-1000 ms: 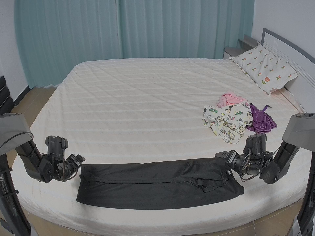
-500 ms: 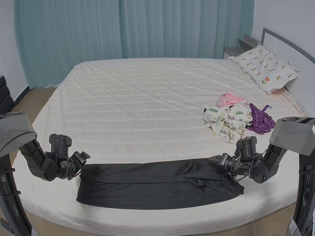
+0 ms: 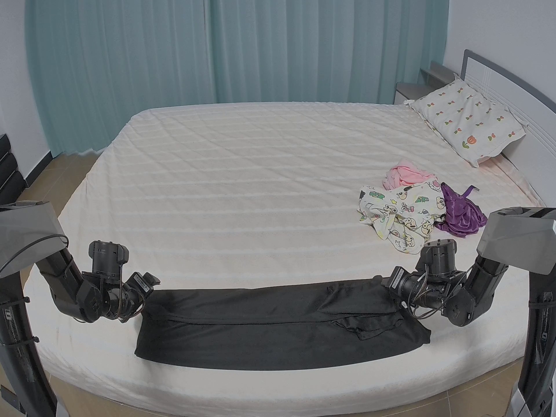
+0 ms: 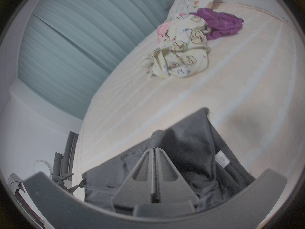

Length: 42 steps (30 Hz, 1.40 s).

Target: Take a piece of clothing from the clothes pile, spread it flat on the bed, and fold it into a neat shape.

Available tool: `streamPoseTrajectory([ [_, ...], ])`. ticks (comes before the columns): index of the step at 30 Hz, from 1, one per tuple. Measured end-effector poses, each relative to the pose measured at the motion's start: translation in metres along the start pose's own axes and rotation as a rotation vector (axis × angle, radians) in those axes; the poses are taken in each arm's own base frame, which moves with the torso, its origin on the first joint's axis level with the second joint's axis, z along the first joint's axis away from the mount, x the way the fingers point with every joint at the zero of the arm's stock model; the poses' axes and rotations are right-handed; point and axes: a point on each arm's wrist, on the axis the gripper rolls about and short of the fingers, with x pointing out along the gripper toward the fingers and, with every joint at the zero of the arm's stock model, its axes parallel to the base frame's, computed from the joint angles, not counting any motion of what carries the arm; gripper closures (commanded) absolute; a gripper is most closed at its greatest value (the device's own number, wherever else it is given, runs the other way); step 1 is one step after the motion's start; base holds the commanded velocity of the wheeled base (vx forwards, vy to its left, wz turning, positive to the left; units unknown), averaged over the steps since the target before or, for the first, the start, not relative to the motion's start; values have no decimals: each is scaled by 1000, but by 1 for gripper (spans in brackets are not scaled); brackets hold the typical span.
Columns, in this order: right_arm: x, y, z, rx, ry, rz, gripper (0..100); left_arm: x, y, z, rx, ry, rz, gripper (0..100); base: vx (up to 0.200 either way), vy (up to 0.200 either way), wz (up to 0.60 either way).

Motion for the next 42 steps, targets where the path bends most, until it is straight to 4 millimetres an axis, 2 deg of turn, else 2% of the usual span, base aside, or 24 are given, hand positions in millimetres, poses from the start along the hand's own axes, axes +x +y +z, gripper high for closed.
streamPoseTrajectory([
  [4,-6,5,4,-15,-65,63,100,0,0,0,-3,1,0,0,0,0,0],
  [8,-7,2,0,-27,-68,71,100,0,0,0,-5,0,0,0,0,0,0],
  [9,-7,0,-1,-31,-64,69,0,0,0,0,-5,0,0,0,0,0,0],
  [16,-3,-10,-9,-30,-19,37,0,0,0,0,-8,0,-1,0,0,0,0],
  [24,-2,-16,-6,-7,-21,27,0,2,1,0,-9,8,-1,0,0,0,0],
  [32,11,-17,-4,25,-20,30,0,7,-1,2,-12,0,-8,0,0,0,0],
  [33,13,-17,-5,28,-13,30,100,8,-1,3,-12,-2,-10,0,0,0,0],
  [42,18,-19,-5,63,5,49,100,15,3,5,-21,-3,6,0,0,0,0],
])
